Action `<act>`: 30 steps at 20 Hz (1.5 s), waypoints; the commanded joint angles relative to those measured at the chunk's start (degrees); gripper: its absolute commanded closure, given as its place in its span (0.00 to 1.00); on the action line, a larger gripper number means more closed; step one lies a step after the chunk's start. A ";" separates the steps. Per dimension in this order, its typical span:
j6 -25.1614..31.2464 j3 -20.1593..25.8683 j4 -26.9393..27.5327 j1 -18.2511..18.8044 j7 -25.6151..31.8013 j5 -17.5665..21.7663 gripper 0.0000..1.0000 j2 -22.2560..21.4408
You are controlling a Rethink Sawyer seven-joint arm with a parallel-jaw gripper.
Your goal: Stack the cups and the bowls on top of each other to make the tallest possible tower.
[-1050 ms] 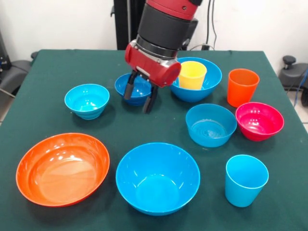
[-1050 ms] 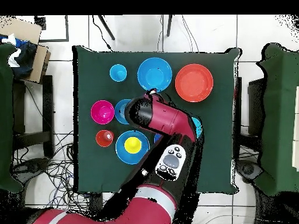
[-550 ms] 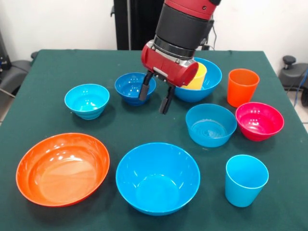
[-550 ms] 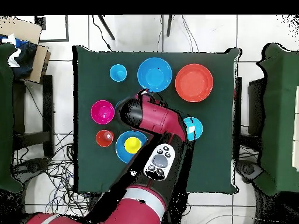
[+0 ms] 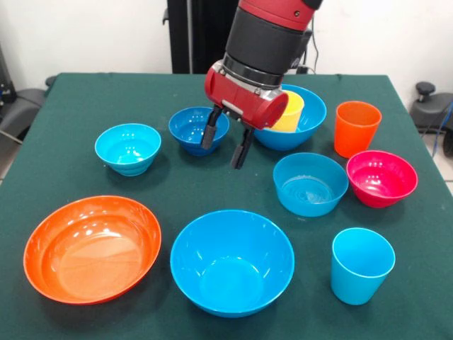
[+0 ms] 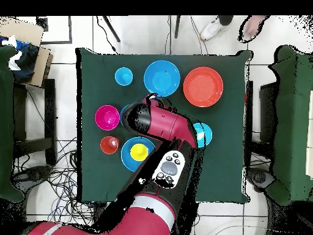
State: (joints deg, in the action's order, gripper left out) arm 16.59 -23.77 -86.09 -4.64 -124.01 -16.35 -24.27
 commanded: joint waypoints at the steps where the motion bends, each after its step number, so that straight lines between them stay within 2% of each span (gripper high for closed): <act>1: -1.61 5.35 2.99 -0.02 -4.68 2.09 0.00 3.38; 5: -3.29 4.77 3.97 -0.97 -6.15 1.28 0.00 4.98; 10: -5.47 5.34 6.44 -0.32 -6.39 0.63 0.00 7.68; 15: -4.51 4.71 6.96 -0.92 -7.12 -0.17 0.00 7.46; 21: -6.62 5.22 8.36 -0.87 -8.24 -1.26 0.00 9.36; 30: -6.49 4.62 9.04 -1.33 -9.14 -2.55 0.00 10.06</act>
State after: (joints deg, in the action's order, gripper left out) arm 11.74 -23.76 -80.57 -4.81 -124.01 -17.14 -16.32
